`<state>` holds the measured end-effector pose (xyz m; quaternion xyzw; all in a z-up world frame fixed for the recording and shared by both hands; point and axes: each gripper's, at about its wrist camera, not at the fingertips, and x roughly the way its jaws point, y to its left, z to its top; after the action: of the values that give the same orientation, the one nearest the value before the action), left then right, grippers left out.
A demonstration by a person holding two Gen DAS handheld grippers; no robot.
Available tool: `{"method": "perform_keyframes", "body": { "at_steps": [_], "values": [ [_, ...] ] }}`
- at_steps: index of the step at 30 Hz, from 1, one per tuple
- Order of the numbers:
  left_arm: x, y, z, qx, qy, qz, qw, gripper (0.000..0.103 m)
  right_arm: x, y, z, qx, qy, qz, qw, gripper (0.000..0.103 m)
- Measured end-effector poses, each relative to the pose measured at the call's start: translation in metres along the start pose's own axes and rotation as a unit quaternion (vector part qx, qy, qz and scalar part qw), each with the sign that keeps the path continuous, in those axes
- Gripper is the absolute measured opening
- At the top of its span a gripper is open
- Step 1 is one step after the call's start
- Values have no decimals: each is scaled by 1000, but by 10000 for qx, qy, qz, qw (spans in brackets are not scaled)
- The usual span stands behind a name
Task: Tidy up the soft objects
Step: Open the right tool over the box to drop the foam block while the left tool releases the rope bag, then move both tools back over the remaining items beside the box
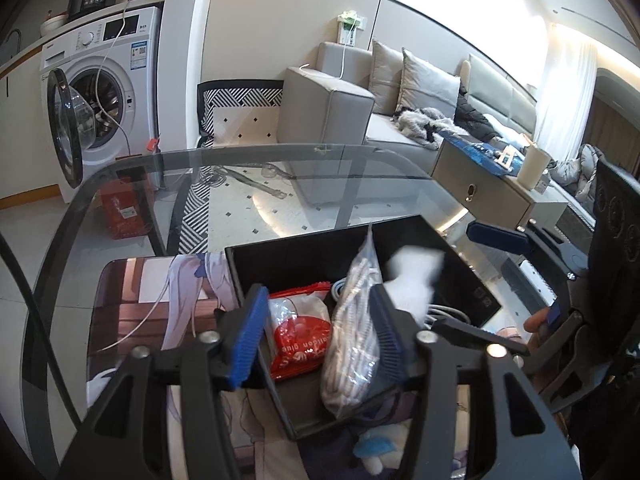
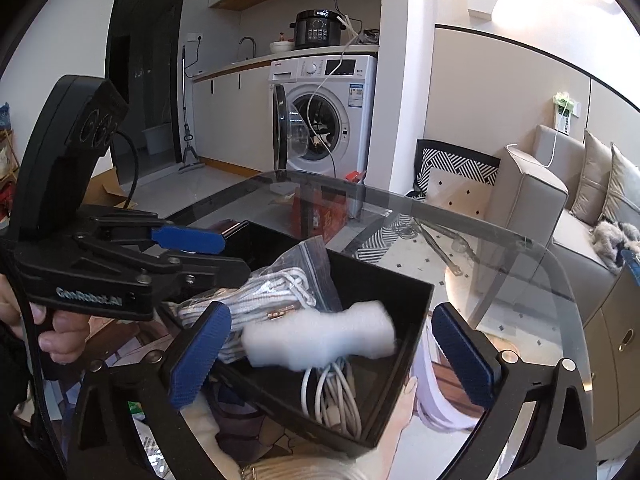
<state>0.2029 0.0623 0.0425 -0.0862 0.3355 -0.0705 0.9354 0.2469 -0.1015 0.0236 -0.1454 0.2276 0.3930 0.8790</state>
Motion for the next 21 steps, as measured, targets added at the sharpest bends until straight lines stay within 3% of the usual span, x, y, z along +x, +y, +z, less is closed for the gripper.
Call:
{"method": "perform_keyframes", "body": {
  "at_steps": [4,5,13,21],
  "values": [
    [-17,-2,-5,-15,-171,141,9998,94,-16,-4,-6,129,-15,-124,9998,102],
    [-21,-2,-6,-35,-223,143,9996,96,-22,-5,-7,194,-19,-126,9997,102],
    [-47,-10,-25,209,-453,453,9977,103,-58,-1,-25,459,-28,-223,9987,102],
    [-66,-13,-51,314,-450,710,9960,103,-75,6,-50,540,349,-243,9976,102]
  ]
}}
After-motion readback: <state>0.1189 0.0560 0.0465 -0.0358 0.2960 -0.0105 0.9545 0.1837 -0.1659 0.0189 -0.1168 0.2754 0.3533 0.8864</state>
